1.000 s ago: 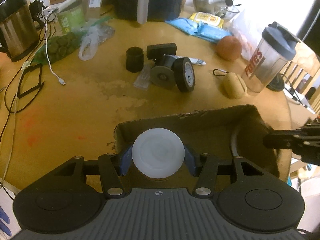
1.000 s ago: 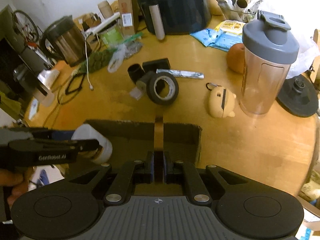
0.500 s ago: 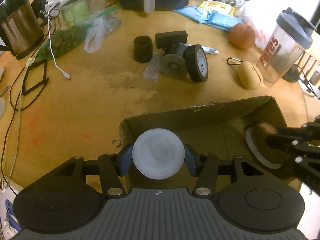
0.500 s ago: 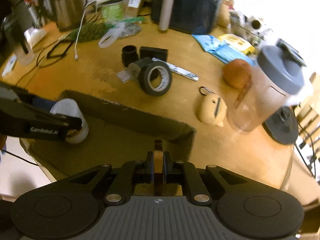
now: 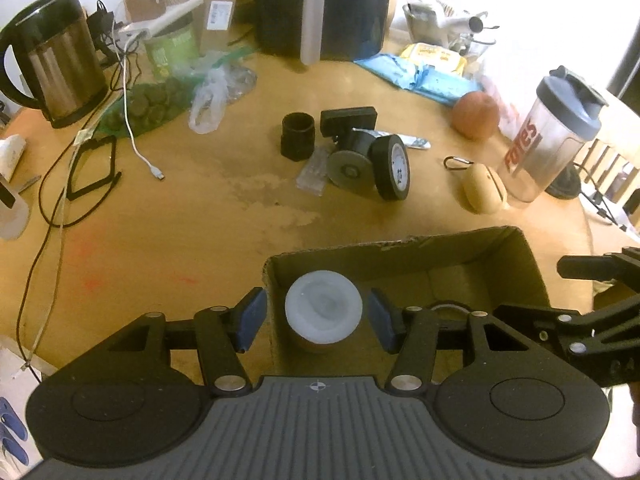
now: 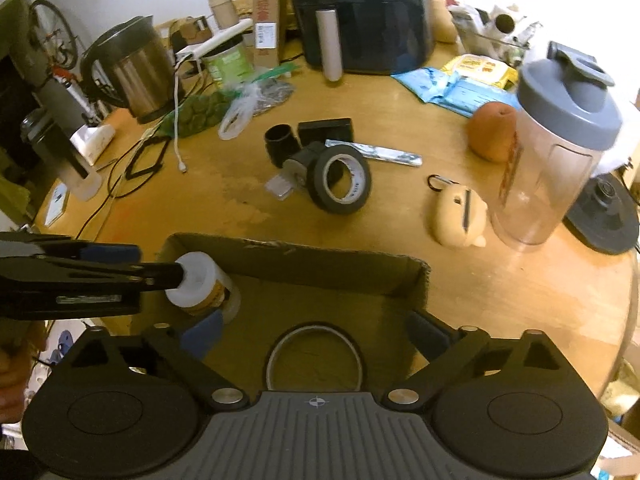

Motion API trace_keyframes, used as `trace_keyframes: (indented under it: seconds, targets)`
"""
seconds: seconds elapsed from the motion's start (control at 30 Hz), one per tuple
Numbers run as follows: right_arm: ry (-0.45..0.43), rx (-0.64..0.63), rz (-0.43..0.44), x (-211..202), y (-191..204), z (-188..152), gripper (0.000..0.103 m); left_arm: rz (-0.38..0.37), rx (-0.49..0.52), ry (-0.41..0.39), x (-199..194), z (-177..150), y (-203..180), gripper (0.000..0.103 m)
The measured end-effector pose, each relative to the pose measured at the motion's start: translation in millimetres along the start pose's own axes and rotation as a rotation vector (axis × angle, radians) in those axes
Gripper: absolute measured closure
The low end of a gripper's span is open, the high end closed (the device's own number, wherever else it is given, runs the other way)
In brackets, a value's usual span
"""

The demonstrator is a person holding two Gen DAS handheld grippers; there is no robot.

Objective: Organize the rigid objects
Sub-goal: 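Lower the white-lidded jar into the box and open the left gripper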

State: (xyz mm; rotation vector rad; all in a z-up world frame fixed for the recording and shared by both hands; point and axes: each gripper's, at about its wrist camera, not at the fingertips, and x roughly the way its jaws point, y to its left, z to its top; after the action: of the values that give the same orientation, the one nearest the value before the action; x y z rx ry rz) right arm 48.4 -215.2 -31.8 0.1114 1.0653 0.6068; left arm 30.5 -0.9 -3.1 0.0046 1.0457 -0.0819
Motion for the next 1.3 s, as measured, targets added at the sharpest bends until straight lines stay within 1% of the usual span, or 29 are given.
trace_keyframes:
  seconds: [0.03, 0.13, 0.3, 0.53, 0.7, 1.0, 1.17, 1.3]
  targets:
    - [0.002, 0.006, -0.01, -0.3, -1.3, -0.3, 0.0, 0.003, 0.003, -0.002, -2.0, 0.0, -1.2, 0.048]
    - [0.01, 0.026, -0.029, 0.0, -6.4, -1.1, 0.0, 0.003, 0.013, -0.008, -5.3, -0.9, -3.9, 0.048]
    - [0.023, 0.058, -0.048, 1.5, -14.7, 0.8, 0.0, -0.022, 0.011, -0.018, -8.4, -1.6, -10.3, 0.048]
    - [0.043, 0.064, -0.059, -0.4, -20.8, -1.9, 0.0, -0.035, 0.005, -0.008, -2.9, 0.1, -18.7, 0.048]
    - [0.047, 0.07, -0.073, -3.6, -27.9, -7.2, 0.0, -0.049, 0.021, -0.001, 2.2, 2.5, -27.6, 0.048]
    - [0.046, 0.157, -0.115, -10.6, -54.6, -16.8, 0.0, -0.082, 0.066, 0.005, 10.1, 13.4, -44.4, 0.048]
    - [0.04, 0.196, -0.13, -9.1, -64.0, -15.1, 0.0, -0.077, 0.088, -0.002, 11.5, 18.8, -46.4, 0.048]
    - [0.029, 0.223, -0.145, -5.2, -69.2, -9.6, 0.0, -0.067, 0.076, -0.007, 10.9, 22.8, -39.6, 0.048]
